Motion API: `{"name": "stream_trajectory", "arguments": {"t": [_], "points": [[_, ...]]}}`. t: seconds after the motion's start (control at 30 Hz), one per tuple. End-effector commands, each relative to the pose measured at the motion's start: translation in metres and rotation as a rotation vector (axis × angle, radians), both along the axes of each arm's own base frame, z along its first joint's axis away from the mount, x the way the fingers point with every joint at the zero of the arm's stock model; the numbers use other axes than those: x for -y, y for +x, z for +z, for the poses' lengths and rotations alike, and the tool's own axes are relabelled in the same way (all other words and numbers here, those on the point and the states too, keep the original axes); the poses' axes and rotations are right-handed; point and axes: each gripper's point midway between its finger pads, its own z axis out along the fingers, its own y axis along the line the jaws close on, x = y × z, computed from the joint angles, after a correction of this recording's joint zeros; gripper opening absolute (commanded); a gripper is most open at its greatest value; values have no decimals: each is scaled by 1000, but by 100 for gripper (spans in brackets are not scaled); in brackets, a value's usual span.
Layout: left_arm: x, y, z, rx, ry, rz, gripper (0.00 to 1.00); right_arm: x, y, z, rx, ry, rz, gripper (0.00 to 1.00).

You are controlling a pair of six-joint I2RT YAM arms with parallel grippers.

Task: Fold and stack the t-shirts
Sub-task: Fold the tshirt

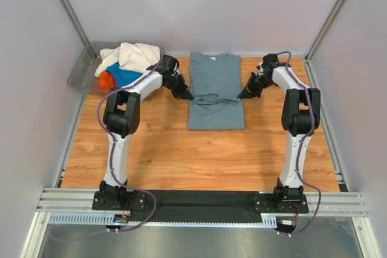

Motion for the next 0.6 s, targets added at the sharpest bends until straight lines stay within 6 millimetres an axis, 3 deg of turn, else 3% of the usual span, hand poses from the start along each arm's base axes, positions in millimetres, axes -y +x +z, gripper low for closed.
{"name": "stream_trajectory", "arguments": {"t": [0.0,0.03,0.23,0.43,0.47,0.5,0.57], "points": [[-5,3,16,6,-25,33,0,2,7,7,36,7,5,0],[-5,2,11,-9,-27,34,0,17,11,4,29,7,-27,0],[-5,12,6,-8,-17,38,0,20,18,-2,23,14,-42,1],[-4,13,3,-24,-18,44,0,21,24,-14,7,24,-43,7],[-5,13,3,-23,-16,45,0,20,25,-14,7,28,-42,10],[-5,13,4,-19,-16,43,9,22,27,-15,8,23,-43,24],[-7,13,10,8,-1,25,27,30,33,-8,27,-18,-43,41]]}}
